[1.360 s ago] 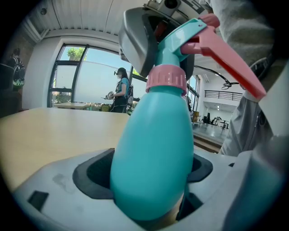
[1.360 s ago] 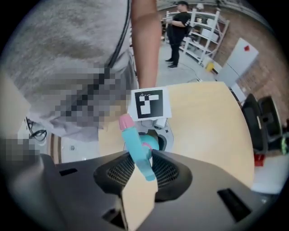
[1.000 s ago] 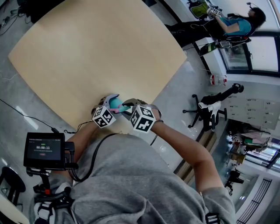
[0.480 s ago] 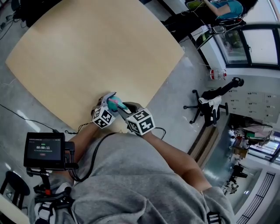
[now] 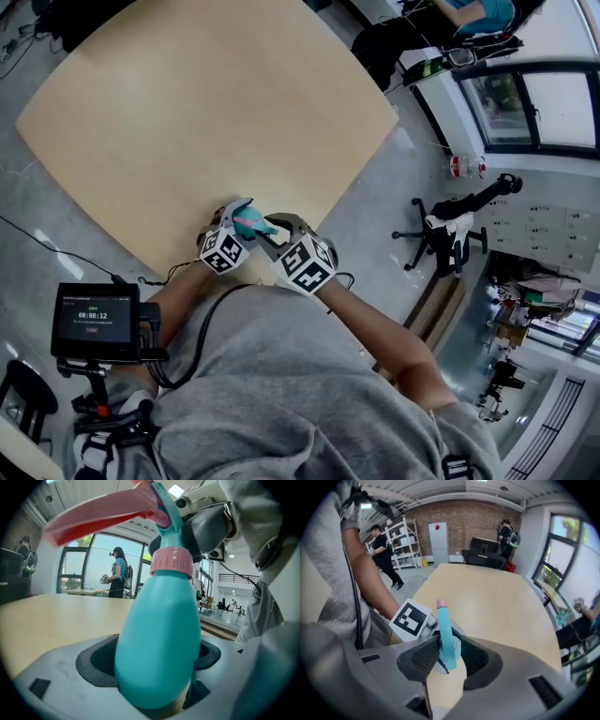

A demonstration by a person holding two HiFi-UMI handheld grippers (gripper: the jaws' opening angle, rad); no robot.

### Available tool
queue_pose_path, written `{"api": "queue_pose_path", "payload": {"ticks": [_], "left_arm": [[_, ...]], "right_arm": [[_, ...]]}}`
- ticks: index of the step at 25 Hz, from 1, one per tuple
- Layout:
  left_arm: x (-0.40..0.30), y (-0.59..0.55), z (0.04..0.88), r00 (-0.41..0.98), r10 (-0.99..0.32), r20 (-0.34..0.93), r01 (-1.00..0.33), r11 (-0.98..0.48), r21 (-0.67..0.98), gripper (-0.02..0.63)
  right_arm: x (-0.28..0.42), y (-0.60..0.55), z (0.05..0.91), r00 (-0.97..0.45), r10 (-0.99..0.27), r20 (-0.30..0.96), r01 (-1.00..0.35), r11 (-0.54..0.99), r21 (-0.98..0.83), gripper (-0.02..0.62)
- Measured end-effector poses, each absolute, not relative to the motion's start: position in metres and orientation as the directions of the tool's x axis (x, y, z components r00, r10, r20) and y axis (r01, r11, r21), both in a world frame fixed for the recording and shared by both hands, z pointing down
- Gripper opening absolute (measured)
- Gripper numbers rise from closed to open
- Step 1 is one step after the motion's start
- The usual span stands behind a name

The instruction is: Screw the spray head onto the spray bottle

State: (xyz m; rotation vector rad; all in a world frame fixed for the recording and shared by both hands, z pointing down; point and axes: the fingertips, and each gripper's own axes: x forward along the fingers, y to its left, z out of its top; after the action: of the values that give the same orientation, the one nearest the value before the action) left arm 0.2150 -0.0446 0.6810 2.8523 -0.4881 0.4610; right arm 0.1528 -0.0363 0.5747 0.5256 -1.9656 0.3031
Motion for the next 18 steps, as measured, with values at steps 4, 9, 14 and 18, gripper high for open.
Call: {"api": "queue_pose_path", "payload": {"ticks": [4, 9, 14, 18], "left_arm": [[0.216, -0.044, 0.681, 0.898, -0.279, 0.34, -0.345, -0.926, 0.152, 0.411], [0.215, -0.041, 0.68, 0.901, -0.27, 0.339, -0.335, -0.93, 0.15, 0.411], [0.216, -0.041, 0.679, 0.903, -0.267, 0.336, -0.33, -0.932, 0.147, 0.411], [0.215, -0.038, 0.677, 0.905, -0.262, 0.335, -0.324, -0.935, 0.144, 0.411]], "right_arm": [[0.148, -0.039, 0.559, -0.315, -0.25, 0.916, -0.232, 0.956, 0.181, 0.155], [0.147, -0.02, 0.567, -0.28, -0.098, 0.955, -0.113, 0.991, 0.069, 0.169], [0.148, -0.018, 0.579, -0.3, -0.1, 0.949, -0.23, 0.973, 0.03, 0.169], [0.149, -0.016, 0.576, -0.292, -0.119, 0.949, -0.178, 0.982, 0.068, 0.169]]}}
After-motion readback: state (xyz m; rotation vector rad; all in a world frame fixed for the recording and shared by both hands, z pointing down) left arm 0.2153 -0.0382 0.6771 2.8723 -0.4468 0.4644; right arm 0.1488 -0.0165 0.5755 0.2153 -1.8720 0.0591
